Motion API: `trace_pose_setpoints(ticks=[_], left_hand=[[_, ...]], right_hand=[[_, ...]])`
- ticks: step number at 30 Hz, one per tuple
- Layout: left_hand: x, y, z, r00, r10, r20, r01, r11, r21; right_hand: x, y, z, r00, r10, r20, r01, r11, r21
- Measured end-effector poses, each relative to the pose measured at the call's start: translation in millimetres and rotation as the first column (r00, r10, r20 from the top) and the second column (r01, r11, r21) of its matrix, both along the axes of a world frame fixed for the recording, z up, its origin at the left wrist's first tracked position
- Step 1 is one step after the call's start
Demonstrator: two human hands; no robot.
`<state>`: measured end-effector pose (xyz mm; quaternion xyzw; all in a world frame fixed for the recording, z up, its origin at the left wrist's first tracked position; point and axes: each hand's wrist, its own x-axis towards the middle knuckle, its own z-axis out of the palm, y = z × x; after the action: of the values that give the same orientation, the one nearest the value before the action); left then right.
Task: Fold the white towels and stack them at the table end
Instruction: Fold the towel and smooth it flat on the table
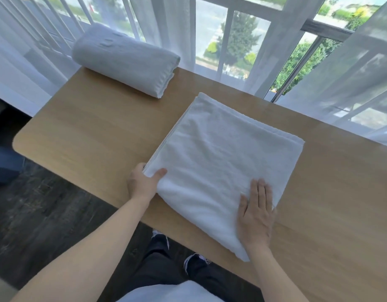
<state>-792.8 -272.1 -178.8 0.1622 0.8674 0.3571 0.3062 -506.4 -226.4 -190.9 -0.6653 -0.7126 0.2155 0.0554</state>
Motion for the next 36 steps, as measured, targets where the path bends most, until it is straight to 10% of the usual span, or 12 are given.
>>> trace_pose_setpoints(ticks=[8, 14, 17, 21, 36], left_hand=[[-25, 99, 5, 0.968, -0.149, 0.2, 0.082, 0.948, 0.306], [-2, 58, -5, 0.859, -0.51, -0.041, 0.511, 0.859, 0.012], [5, 39, -7, 0.501, -0.736, -0.455, 0.689, 0.658, -0.304], [16, 43, -10, 0.122, -0.886, -0.448, 0.765, 0.372, -0.526], [15, 123, -26, 0.042, -0.864, -0.502, 0.817, 0.319, -0.48]], right_hand=[[-74, -65, 19, 0.999, -0.046, -0.015, 0.042, 0.979, -0.2], [-111, -41, 42, 0.919, 0.093, -0.384, -0.122, 0.991, -0.053], [-99, -3, 35, 0.952, 0.149, -0.268, -0.098, 0.976, 0.196], [-76, 31, 16, 0.96, 0.28, -0.029, -0.279, 0.96, 0.036], [-36, 113, -13, 0.943, 0.286, 0.17, -0.301, 0.951, 0.07]])
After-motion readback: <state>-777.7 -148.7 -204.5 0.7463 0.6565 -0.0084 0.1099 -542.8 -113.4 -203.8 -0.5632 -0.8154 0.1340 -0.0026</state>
